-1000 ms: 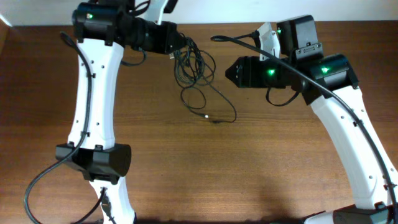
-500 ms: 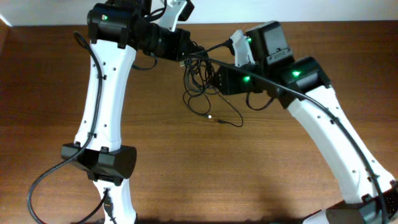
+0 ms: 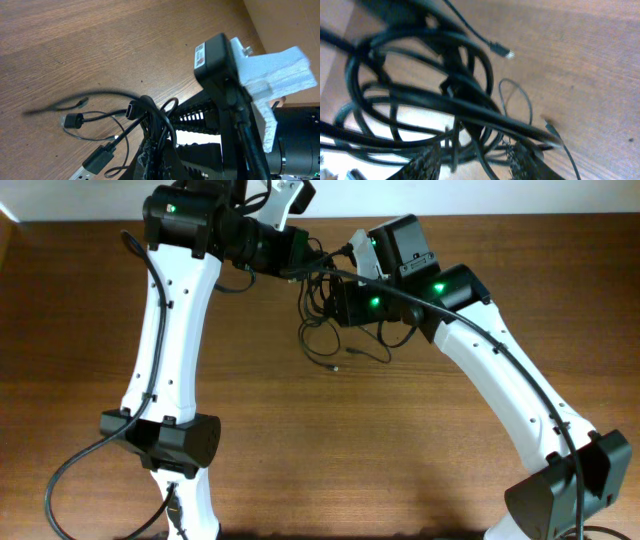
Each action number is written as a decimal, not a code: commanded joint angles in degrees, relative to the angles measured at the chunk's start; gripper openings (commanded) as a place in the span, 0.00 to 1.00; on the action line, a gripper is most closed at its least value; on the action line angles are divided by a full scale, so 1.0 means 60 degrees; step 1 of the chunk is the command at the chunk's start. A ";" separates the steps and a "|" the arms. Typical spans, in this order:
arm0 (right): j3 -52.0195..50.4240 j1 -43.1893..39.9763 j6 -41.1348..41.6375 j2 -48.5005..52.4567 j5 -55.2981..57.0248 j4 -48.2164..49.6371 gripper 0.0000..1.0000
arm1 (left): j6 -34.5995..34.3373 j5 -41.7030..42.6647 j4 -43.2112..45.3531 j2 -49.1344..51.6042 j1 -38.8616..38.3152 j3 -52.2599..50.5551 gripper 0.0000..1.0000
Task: Untangle cables
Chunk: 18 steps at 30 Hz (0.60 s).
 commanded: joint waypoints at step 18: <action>0.0124 -0.1202 0.2149 0.0084 0.1978 -0.3198 0.04 | -0.0743 -0.5639 0.0029 -0.0266 0.0113 0.0153 0.11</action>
